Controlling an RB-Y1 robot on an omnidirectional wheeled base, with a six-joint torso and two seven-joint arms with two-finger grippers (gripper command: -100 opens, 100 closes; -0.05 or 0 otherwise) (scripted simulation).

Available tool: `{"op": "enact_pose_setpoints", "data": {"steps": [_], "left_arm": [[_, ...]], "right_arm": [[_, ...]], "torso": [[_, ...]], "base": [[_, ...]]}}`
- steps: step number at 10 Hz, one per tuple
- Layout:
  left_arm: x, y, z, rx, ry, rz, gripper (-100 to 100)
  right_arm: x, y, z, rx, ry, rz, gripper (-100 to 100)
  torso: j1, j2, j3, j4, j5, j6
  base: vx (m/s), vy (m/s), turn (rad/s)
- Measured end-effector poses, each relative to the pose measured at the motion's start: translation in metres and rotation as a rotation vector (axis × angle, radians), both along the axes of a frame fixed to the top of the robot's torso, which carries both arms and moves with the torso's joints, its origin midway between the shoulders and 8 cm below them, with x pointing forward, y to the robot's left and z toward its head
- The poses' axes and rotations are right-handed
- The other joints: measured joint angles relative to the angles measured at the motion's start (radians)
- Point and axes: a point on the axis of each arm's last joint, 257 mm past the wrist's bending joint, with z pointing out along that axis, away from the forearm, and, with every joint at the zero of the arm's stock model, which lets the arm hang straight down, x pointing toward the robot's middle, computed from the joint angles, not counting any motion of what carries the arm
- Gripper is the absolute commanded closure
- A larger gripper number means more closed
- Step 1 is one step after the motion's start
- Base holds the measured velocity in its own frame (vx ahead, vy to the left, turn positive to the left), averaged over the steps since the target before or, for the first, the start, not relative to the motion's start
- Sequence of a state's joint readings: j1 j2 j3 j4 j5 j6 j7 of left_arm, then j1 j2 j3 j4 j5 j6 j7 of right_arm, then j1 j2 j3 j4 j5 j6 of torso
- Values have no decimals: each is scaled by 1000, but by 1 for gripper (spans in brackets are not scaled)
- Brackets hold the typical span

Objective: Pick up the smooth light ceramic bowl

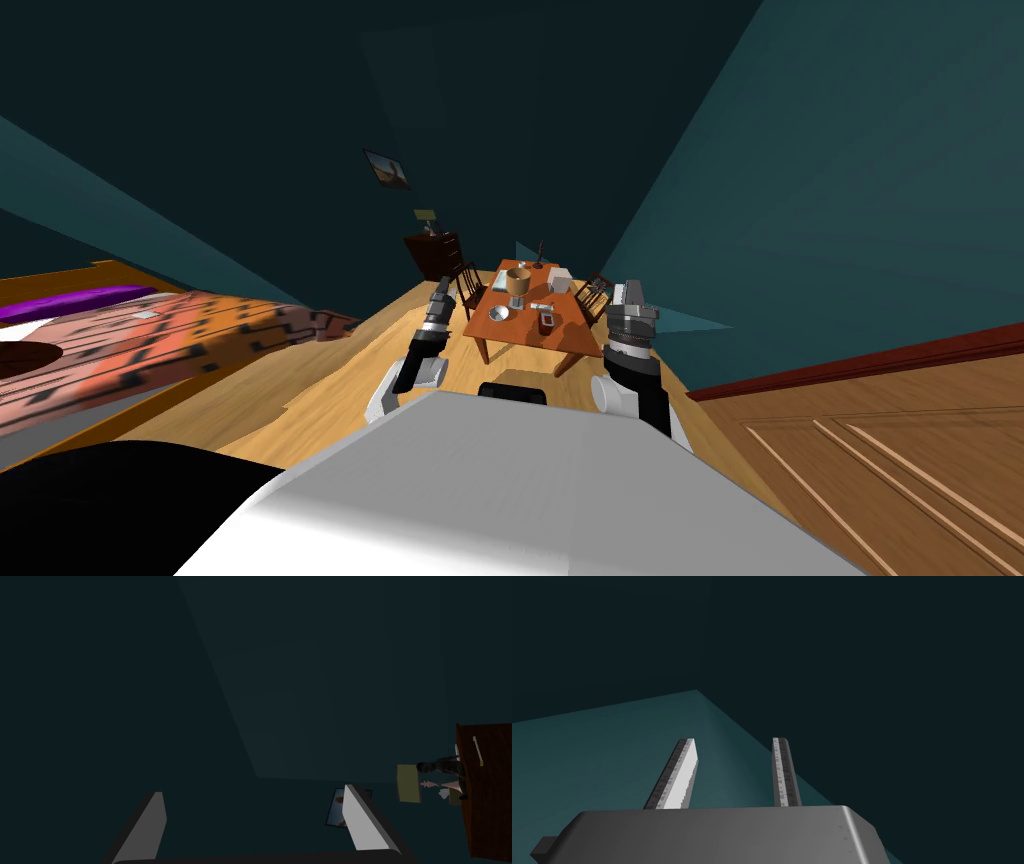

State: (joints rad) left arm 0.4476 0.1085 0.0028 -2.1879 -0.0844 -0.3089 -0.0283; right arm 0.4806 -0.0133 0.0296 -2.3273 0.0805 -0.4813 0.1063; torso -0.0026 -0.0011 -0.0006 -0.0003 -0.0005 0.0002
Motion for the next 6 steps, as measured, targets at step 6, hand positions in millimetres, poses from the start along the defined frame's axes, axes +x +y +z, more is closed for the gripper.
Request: {"op": "enact_pose_setpoints", "data": {"steps": [6], "left_arm": [[42, 5, -63, -34, 184, -16, -100]], "right_arm": [[0, 0, 0, 0, 0, 0, 0]], "torso": [[0, 0, 0, 0, 0, 0]], "base": [[6, -40, -23]]}}
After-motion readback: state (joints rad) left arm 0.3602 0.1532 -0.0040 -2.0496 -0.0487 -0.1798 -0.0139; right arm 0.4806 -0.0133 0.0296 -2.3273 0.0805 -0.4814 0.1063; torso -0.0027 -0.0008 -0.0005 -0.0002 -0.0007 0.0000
